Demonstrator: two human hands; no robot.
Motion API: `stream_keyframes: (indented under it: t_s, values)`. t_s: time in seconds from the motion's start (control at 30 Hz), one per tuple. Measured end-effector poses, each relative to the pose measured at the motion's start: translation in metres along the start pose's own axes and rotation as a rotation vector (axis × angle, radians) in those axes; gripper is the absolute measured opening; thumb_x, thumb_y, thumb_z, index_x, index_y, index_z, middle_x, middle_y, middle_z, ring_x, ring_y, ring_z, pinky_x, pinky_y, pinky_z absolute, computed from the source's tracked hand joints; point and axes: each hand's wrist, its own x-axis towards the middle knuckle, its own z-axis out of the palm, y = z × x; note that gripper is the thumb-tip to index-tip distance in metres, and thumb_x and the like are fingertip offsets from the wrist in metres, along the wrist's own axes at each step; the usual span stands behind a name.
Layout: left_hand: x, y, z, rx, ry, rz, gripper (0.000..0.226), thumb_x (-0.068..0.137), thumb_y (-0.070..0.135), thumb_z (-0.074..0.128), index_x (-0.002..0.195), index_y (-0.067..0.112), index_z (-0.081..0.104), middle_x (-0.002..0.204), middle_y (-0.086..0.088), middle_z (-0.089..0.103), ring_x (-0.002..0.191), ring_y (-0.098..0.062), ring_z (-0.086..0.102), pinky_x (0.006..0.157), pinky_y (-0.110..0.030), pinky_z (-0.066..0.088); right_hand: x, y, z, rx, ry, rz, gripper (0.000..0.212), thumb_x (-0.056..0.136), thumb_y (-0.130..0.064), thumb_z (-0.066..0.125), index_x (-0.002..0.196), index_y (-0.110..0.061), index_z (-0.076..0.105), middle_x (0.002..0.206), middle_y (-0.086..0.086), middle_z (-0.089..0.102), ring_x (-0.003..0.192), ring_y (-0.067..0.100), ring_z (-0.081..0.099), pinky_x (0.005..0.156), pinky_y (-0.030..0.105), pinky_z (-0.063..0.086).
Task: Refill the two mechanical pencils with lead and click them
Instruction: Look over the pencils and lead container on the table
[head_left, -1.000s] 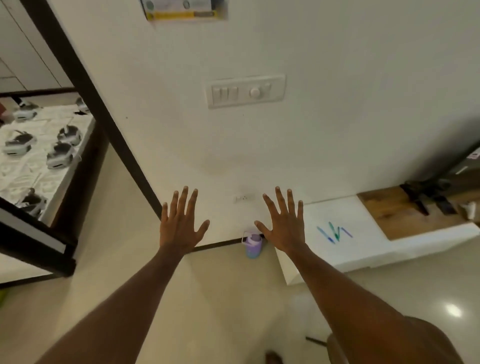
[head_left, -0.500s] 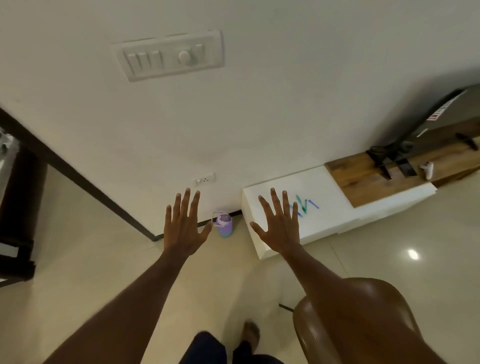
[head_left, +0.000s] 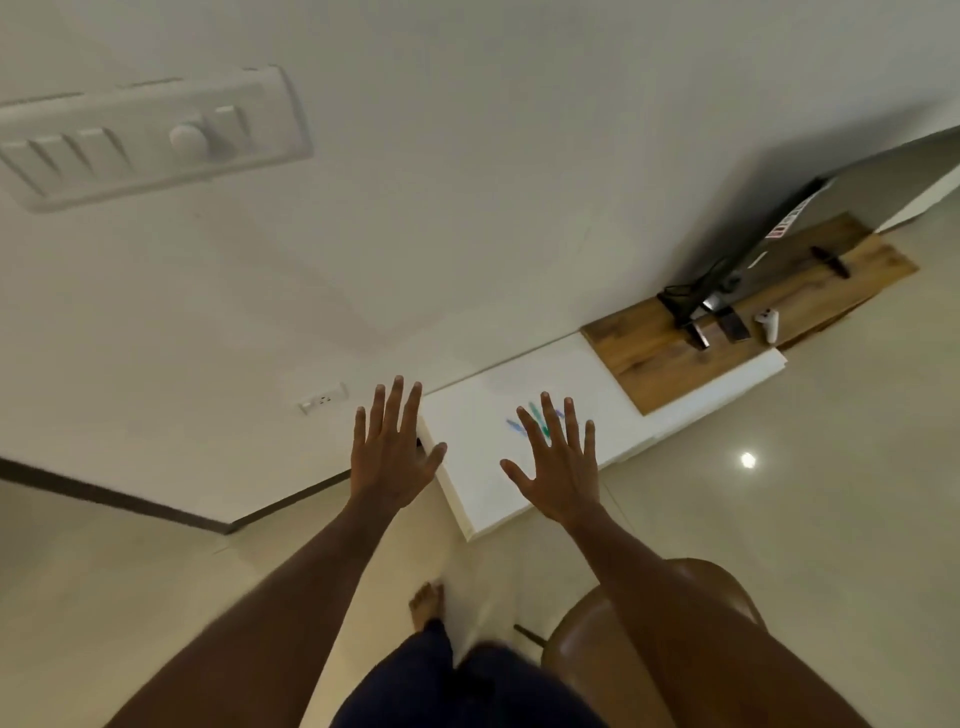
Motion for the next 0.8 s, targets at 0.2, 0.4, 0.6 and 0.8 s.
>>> stream_keyframes:
  t_s: [0.2,0.4,0.6,0.8]
  values:
    - [0.038,0.024,0.027,0.006,-0.089,0.019,0.099,0.098,0.069,0.054,0.172,0.023,0.007,0.181,-0.007,0.000,0.167,-0.033,0.002,0.132,-0.060,0.013,0.030,0.031,-0.001,0.033,-0.026,0.041,0.087,0.097,-0.078,0.032,0.166,-0.035,0.002,0.174,0.006,-0.015,0.159,0.034,-0.016,0.126,0.062,0.003]
    - [0.055,0.042,0.059,0.065,-0.136,-0.075,0.100,0.095,0.085,0.033,0.172,0.030,-0.001,0.180,-0.006,-0.008,0.166,-0.033,-0.004,0.130,-0.065,0.002,0.067,0.070,0.005,0.014,0.005,0.025,0.087,0.096,-0.080,0.027,0.164,-0.038,-0.007,0.173,0.006,-0.019,0.159,0.034,-0.018,0.125,0.064,0.005]
    - [0.090,0.070,0.129,0.044,-0.127,-0.224,0.101,0.096,0.085,0.031,0.172,0.027,-0.001,0.180,-0.007,-0.008,0.166,-0.034,-0.005,0.131,-0.063,0.004,0.147,0.123,0.056,0.056,-0.006,-0.063,0.088,0.097,-0.078,0.034,0.166,-0.035,-0.002,0.174,0.005,-0.016,0.160,0.032,-0.014,0.125,0.064,0.007]
    - [0.131,0.120,0.229,0.015,-0.078,-0.441,0.100,0.097,0.080,0.042,0.172,0.026,0.004,0.181,-0.005,-0.003,0.166,-0.034,0.004,0.131,-0.064,0.008,0.228,0.198,0.137,0.031,-0.128,-0.270,0.088,0.097,-0.077,0.035,0.167,-0.033,0.005,0.175,0.006,-0.012,0.160,0.034,-0.012,0.124,0.066,0.011]
